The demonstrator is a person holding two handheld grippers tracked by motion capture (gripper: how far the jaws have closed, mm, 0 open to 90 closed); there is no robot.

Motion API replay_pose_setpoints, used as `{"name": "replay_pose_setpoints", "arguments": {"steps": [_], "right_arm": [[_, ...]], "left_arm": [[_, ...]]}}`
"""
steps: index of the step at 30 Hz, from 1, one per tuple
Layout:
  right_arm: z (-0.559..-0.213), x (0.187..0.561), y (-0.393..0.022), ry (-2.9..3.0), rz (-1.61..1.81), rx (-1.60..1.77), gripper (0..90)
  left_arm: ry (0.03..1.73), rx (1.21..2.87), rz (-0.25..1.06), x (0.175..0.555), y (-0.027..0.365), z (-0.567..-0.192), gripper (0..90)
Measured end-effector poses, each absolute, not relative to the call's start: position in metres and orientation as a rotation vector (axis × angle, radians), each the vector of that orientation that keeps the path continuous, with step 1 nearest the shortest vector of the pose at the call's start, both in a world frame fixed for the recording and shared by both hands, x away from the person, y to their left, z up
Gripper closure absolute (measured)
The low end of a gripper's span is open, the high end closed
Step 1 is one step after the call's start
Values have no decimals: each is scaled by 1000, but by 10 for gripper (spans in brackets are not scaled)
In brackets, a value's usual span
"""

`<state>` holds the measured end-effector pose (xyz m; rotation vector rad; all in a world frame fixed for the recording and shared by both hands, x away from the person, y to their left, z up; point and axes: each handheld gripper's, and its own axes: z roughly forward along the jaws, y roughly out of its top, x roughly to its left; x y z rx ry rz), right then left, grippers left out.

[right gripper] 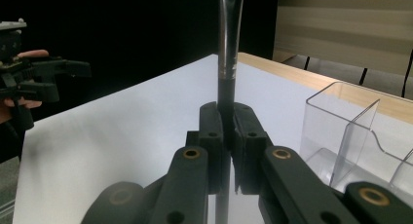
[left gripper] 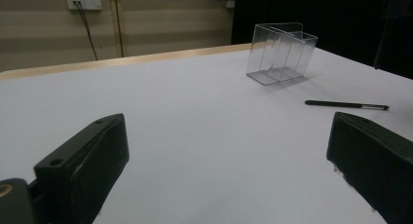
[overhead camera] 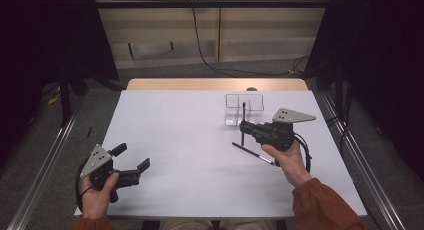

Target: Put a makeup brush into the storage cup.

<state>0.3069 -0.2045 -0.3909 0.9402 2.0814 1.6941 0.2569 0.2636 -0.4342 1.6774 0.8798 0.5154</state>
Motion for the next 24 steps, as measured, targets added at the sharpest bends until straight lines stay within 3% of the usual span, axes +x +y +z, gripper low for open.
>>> {"name": "replay_pose_setpoints", "arguments": {"steps": [24], "right_arm": [[-362, 350, -200, 2013, 1676, 912, 845]], "left_arm": [[863, 1708, 479, 253, 253, -432, 19]]}}
